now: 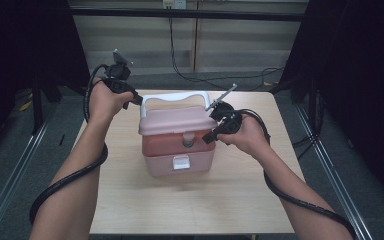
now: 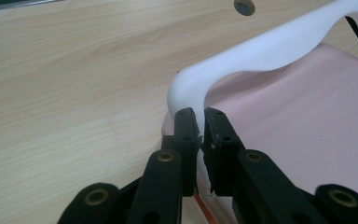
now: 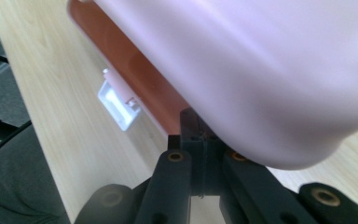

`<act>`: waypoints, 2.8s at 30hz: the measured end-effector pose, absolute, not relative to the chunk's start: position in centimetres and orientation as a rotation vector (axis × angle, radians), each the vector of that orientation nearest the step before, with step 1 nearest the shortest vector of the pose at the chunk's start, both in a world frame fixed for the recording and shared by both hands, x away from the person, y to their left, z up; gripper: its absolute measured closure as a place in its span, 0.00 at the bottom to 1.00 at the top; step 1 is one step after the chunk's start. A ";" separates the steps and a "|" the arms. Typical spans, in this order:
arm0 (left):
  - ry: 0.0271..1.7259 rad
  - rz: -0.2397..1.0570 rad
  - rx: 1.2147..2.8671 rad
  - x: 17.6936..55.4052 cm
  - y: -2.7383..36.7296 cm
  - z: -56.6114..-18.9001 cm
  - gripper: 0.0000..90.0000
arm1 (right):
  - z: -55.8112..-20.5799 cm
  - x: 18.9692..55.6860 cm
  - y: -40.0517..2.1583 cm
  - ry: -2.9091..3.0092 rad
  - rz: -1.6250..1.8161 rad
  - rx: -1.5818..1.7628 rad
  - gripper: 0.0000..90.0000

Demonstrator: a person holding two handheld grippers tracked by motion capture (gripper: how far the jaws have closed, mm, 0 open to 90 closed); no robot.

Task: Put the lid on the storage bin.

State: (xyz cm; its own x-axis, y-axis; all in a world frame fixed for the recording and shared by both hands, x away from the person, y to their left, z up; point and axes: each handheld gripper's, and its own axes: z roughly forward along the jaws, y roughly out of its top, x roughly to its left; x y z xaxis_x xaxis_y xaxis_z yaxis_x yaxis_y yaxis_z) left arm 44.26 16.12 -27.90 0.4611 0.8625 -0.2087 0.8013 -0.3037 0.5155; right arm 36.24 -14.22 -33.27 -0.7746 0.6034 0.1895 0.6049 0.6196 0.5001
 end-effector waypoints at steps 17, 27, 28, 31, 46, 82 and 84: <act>1.398 0.228 2.095 43.5 17.8 -29.9 0.49 | -34.8 35.5 -14.3 -2.824 -0.851 -1.037 1.00; 1.423 0.253 2.077 42.9 19.2 -31.5 0.33 | -35.2 35.1 -14.7 -2.836 -0.829 -1.026 1.00; 1.423 0.253 2.077 42.9 19.2 -31.5 0.32 | -35.2 35.1 -14.7 -2.836 -0.829 -1.026 1.00; 1.430 0.249 2.081 42.7 19.6 -32.2 0.31 | -35.4 34.9 -14.7 -2.833 -0.823 -1.029 1.00; 1.454 0.225 2.088 41.7 21.4 -35.6 0.26 | -36.1 34.5 -15.6 -2.823 -0.844 -1.053 0.92; 1.405 0.176 2.079 38.5 24.0 -41.0 0.22 | -41.1 31.3 -21.9 -2.746 -1.033 -1.189 0.31; 1.399 0.162 2.082 38.3 24.1 -41.4 0.21 | -41.6 31.2 -22.2 -2.745 -1.032 -1.191 0.31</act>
State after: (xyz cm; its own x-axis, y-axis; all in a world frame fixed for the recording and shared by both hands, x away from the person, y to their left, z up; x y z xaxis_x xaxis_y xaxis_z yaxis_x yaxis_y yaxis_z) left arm 38.31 24.12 -41.35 0.4321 0.8720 -0.2301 0.7960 -0.2489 0.5517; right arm 31.21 -22.23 -41.58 -0.7165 0.6603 0.2248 0.6448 0.5041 0.5746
